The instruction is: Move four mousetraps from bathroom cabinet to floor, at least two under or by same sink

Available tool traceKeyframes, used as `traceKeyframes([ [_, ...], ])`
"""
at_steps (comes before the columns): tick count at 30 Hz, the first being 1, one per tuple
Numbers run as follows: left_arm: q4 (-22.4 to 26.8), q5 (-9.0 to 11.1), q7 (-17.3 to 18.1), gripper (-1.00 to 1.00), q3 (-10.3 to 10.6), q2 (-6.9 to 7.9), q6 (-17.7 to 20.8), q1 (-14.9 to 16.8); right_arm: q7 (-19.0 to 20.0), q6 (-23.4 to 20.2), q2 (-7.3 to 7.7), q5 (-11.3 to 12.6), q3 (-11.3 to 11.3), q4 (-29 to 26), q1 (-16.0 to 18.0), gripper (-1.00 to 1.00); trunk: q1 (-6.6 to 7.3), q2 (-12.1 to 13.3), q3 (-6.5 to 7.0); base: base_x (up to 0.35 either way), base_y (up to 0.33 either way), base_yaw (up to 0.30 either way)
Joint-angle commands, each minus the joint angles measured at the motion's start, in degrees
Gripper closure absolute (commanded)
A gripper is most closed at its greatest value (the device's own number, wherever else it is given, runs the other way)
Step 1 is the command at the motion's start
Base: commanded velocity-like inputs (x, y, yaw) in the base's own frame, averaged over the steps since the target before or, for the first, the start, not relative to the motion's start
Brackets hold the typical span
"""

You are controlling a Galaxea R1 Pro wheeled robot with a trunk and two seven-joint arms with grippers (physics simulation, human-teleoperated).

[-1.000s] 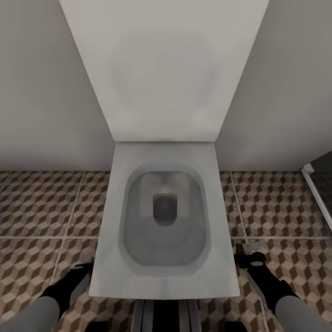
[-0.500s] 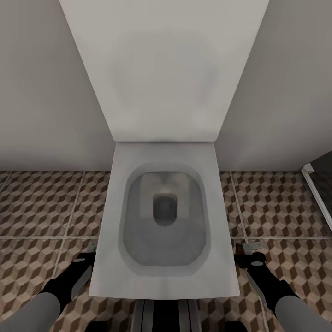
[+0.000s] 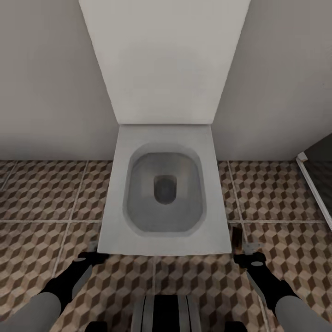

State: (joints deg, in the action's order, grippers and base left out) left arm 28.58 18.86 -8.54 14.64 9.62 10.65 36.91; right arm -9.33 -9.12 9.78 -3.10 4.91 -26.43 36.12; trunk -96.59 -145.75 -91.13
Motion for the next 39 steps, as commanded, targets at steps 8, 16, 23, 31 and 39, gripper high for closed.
traceKeyframes([
  [8, 0.0, 0.6, -0.5, -1.00, 0.4, 0.35, 0.2, 0.0, -0.4, -0.5, 0.06, -0.3, 0.5, -0.1, 0.0, -1.00, 0.04, 0.0, -0.03, -0.343, 0.000, 0.000],
  [16, -0.1, 0.6, -0.4, -1.00, 0.4, 0.44, 0.1, 0.0, -0.4, -0.5, 0.06, -0.3, 0.5, -0.1, 0.0, -1.00, 0.04, 0.0, -0.03, -0.345, 0.000, 0.000],
  [23, -0.2, 0.6, -0.4, -1.00, 0.3, 0.48, 0.1, 0.0, -0.4, -0.6, 0.06, -0.3, 0.5, -0.1, 0.0, -1.00, 0.04, 0.0, -0.03, -0.345, 0.000, 0.000],
  [31, -0.2, 0.6, -0.6, -1.00, 0.3, 0.49, 0.0, 0.0, -0.6, -0.5, 0.06, -0.3, 0.5, -0.1, 0.0, -1.00, 0.04, 0.0, -0.03, -0.345, 0.000, 0.000],
  [39, -0.2, 0.6, -0.6, -1.00, 0.3, 0.49, 0.0, 0.0, -0.6, -0.6, 0.06, -0.3, 0.5, -0.1, 0.0, -1.00, 0.04, 0.0, -0.03, -0.341, 0.000, 0.000],
])
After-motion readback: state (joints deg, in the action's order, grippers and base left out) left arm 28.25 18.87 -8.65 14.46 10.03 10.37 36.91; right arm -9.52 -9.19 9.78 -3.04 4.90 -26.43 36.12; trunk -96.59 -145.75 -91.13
